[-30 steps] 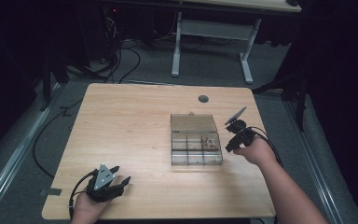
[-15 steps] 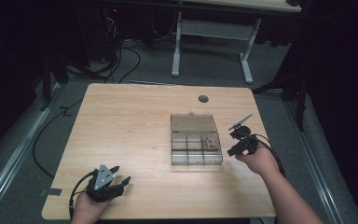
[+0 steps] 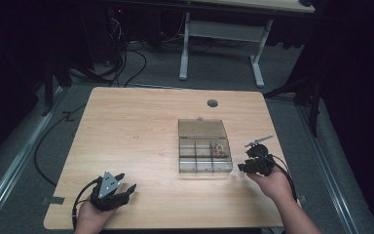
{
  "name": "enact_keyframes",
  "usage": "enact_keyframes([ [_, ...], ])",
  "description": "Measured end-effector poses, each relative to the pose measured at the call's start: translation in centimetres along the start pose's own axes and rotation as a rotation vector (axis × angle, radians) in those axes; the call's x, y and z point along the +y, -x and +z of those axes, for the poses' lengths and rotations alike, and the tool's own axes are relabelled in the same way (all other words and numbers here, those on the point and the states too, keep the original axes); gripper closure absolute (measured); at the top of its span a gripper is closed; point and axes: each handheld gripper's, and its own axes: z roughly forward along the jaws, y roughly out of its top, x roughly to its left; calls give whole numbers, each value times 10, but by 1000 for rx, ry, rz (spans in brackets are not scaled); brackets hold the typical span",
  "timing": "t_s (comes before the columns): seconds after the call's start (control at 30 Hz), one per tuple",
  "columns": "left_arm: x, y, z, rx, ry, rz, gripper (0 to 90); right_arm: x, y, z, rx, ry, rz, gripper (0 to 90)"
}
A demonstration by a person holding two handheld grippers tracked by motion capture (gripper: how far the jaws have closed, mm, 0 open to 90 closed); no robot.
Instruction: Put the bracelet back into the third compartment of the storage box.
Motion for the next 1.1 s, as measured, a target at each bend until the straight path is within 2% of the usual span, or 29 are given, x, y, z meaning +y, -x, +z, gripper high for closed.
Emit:
enact_keyframes([
  [0.13, 0, 0, 0, 1, 1, -1, 407, -21, 0, 2, -2, 97, 12, 577],
  [0.2, 0, 0, 0, 1, 2, -1, 407, -25, -1, 2, -4, 115, 12, 574],
  [0.23, 0, 0, 0, 2, 3, -1, 407, -36, -2, 4, -8, 164, 12, 565],
  [0.27, 0, 0, 0, 2, 3, -1, 407, -40, -2, 4, -8, 180, 13, 560],
  [0.33, 0, 0, 0, 3, 4, -1, 406, -50, -4, 6, -10, 225, -1, 553],
  [0.4, 0, 0, -1, 5, 7, 1, 406, -54, -6, 7, -12, 245, -7, 549],
  [0.43, 0, 1, -1, 6, 10, 2, 405, -65, -9, 9, -20, 292, -20, 542],
  [0.47, 0, 1, -1, 6, 10, 2, 406, -65, -9, 9, -20, 292, -20, 542],
  [0.5, 0, 0, -1, 7, 11, 6, 405, -73, -12, 11, -29, 337, -30, 530],
  [0.57, -1, 1, -1, 10, 15, 3, 404, -80, -15, 13, -37, 374, -42, 523],
  [0.6, -1, 1, -1, 10, 15, 3, 403, -80, -15, 13, -37, 374, -42, 523],
  [0.77, -1, 0, -2, 17, 32, -10, 398, -94, -23, 21, -44, 446, -60, 519],
  [0.83, -1, 0, -3, 20, 32, -15, 394, -95, -25, 22, -48, 447, -55, 510],
  [0.87, -1, 0, -2, 25, 31, -20, 393, -96, -24, 20, -44, 479, -62, 501],
  [1.0, -1, 0, -1, 33, 27, -19, 392, -99, -19, 18, 2, 498, -9, 486],
  [1.1, 0, 0, 0, 40, 18, -18, 392, -100, -16, 18, 24, 501, 2, 477],
])
